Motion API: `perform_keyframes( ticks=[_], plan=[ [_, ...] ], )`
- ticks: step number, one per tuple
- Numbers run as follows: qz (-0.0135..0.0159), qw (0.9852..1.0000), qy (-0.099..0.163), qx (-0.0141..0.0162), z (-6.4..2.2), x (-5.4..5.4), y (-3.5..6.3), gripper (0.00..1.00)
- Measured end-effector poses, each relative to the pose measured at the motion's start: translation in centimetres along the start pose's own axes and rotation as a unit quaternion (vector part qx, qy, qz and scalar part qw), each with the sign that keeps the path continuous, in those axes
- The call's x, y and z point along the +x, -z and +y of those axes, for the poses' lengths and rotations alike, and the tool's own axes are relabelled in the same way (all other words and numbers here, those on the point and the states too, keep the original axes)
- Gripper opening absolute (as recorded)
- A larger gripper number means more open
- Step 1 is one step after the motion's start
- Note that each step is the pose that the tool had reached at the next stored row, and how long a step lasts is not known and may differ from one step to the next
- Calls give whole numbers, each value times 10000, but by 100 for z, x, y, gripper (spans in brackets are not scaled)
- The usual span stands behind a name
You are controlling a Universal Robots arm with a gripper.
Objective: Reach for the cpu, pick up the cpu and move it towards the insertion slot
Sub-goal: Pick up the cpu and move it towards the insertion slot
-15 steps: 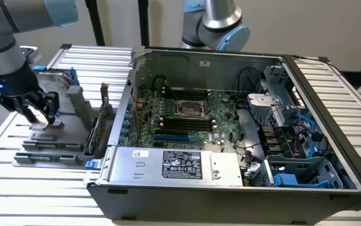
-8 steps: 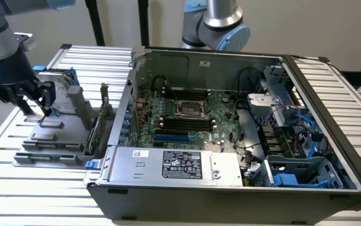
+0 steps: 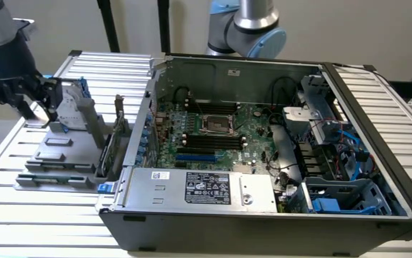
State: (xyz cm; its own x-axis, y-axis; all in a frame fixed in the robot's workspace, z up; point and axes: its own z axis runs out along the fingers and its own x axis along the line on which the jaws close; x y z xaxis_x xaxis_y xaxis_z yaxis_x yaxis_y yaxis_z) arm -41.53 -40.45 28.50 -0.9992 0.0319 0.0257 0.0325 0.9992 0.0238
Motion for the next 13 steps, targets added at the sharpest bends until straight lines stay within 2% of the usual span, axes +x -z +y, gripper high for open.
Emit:
perform_keyframes(
  ticks=[13],
  plan=[
    [44,10000,-1,2,32,-554,602,55]
  ],
)
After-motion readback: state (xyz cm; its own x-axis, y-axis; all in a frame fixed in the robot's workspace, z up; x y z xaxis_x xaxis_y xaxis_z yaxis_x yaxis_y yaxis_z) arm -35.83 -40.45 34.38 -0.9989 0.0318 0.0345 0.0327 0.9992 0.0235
